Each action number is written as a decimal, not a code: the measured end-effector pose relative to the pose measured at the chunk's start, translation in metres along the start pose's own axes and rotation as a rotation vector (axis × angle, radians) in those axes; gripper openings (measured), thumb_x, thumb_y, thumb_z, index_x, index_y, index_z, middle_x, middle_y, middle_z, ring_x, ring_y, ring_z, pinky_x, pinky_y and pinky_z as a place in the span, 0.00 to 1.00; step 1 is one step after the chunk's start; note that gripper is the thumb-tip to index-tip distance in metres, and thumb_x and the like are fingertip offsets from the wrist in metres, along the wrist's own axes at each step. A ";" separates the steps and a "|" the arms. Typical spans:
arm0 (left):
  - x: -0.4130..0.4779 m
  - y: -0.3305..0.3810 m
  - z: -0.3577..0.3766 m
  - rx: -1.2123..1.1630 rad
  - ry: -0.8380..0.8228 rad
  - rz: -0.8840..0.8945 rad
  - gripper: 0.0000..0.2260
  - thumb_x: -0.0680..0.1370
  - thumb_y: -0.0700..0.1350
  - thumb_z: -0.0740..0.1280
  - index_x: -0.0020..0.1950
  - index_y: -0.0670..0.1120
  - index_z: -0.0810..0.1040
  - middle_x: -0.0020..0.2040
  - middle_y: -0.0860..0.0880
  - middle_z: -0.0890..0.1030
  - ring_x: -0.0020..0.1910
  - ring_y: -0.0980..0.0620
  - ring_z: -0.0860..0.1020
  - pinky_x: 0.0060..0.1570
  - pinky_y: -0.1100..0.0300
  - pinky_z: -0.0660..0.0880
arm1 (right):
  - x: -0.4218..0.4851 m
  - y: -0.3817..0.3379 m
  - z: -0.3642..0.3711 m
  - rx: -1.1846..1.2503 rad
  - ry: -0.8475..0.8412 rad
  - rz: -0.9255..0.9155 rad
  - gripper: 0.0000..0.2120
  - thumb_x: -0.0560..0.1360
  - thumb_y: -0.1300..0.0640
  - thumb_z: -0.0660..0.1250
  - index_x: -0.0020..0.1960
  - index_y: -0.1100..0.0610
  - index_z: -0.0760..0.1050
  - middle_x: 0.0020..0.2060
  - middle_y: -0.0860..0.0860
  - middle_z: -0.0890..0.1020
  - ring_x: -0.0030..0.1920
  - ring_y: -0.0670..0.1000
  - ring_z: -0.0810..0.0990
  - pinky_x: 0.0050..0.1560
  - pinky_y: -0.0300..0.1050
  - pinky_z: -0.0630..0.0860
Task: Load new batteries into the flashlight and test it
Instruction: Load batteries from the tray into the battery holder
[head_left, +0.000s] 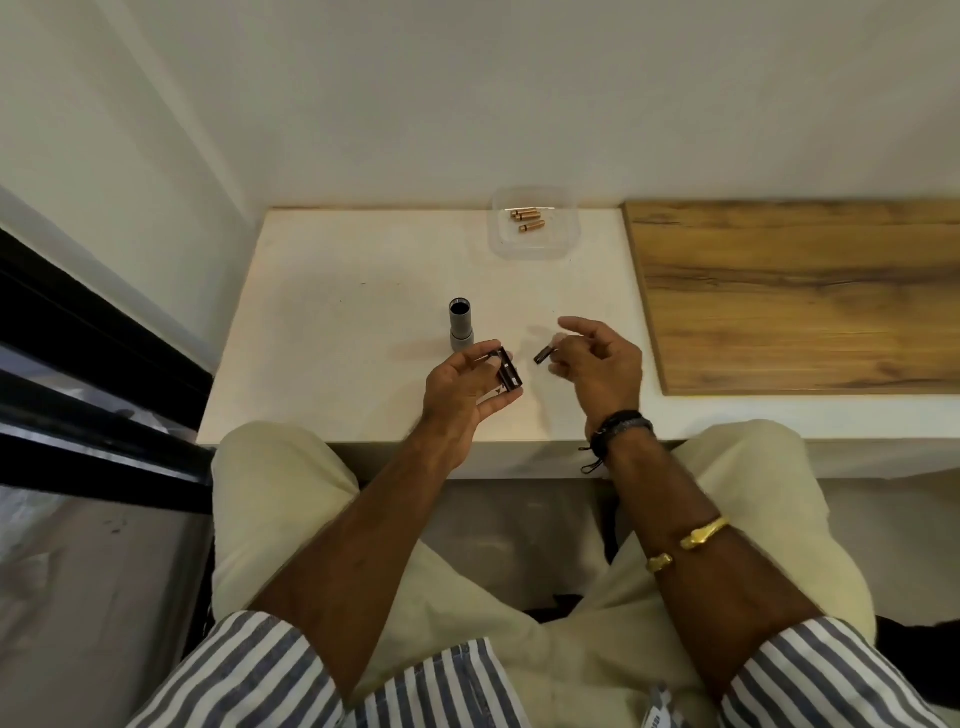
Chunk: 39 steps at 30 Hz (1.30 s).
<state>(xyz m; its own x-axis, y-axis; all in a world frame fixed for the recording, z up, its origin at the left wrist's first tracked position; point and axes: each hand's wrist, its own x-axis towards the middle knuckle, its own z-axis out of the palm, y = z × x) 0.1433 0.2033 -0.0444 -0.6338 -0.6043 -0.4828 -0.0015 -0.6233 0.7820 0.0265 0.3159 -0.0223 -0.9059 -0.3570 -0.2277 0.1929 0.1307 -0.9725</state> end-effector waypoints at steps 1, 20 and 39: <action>0.000 0.001 -0.001 -0.040 -0.009 -0.018 0.11 0.78 0.35 0.70 0.61 0.40 0.80 0.57 0.39 0.84 0.58 0.39 0.82 0.53 0.41 0.82 | 0.005 -0.001 -0.006 0.057 0.027 0.033 0.08 0.76 0.65 0.72 0.52 0.57 0.85 0.42 0.55 0.87 0.41 0.52 0.85 0.45 0.47 0.85; 0.003 -0.004 0.000 -0.141 -0.115 -0.101 0.10 0.80 0.35 0.65 0.61 0.40 0.78 0.58 0.37 0.84 0.58 0.39 0.83 0.51 0.47 0.82 | 0.048 0.039 -0.034 -0.446 0.307 0.092 0.04 0.72 0.59 0.76 0.45 0.52 0.87 0.38 0.47 0.85 0.40 0.47 0.81 0.35 0.32 0.70; 0.003 0.085 0.025 -0.033 -0.139 0.169 0.13 0.81 0.37 0.65 0.66 0.39 0.76 0.59 0.39 0.84 0.57 0.41 0.84 0.55 0.48 0.82 | 0.050 -0.037 0.022 -0.034 0.110 -0.116 0.09 0.74 0.63 0.70 0.45 0.50 0.85 0.38 0.50 0.88 0.36 0.48 0.85 0.35 0.42 0.82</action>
<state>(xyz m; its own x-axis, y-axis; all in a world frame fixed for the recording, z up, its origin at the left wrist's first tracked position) 0.1217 0.1611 0.0303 -0.7238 -0.6284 -0.2851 0.1377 -0.5364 0.8326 -0.0177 0.2730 0.0010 -0.9575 -0.2684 -0.1058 0.0739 0.1262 -0.9893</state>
